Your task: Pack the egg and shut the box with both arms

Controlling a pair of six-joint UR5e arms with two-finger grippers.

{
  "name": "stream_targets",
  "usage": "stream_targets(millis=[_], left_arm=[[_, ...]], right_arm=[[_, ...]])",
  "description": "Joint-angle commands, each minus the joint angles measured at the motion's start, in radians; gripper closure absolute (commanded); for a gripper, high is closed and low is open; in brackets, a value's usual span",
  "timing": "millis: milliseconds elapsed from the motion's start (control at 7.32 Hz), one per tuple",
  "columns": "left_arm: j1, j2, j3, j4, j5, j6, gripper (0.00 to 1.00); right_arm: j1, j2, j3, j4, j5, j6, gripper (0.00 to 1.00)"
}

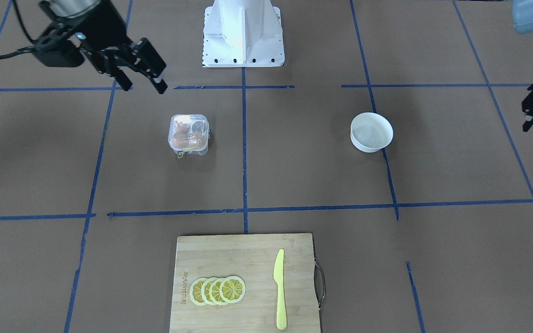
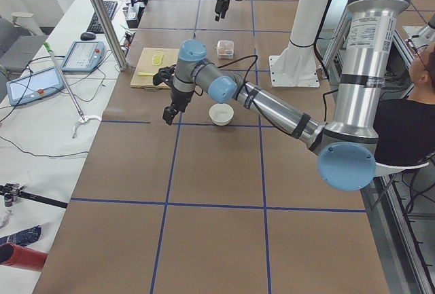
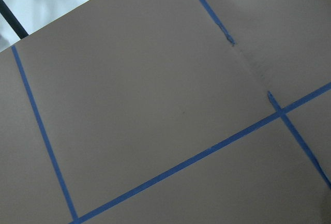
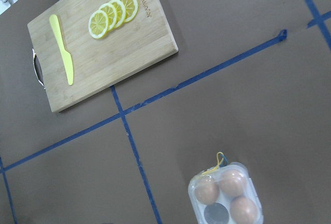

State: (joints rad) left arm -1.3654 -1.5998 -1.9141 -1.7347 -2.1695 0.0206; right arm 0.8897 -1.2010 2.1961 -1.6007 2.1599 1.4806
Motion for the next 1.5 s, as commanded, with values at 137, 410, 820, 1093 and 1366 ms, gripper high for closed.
stream_targets(millis=[137,410,820,1093,1366], left_arm=[[-0.159,0.021,0.153,-0.005,-0.100,0.238,0.00],[-0.190,0.061,0.172,-0.003,-0.105,0.239,0.00],[-0.193,0.108,0.178,0.009,-0.095,0.223,0.00],[-0.193,0.164,0.161,0.010,-0.093,0.150,0.00],[-0.196,0.205,0.156,0.003,-0.101,0.148,0.00]], right_arm=[[0.306,-0.408,0.076,-0.005,0.170,-0.624,0.00],[0.537,-0.619,0.006,-0.010,0.207,-1.156,0.00],[0.676,-0.657,-0.142,-0.015,0.216,-1.462,0.00],[0.692,-0.689,-0.128,-0.013,0.219,-1.462,0.00],[0.724,-0.709,-0.121,-0.010,0.296,-1.464,0.00]])
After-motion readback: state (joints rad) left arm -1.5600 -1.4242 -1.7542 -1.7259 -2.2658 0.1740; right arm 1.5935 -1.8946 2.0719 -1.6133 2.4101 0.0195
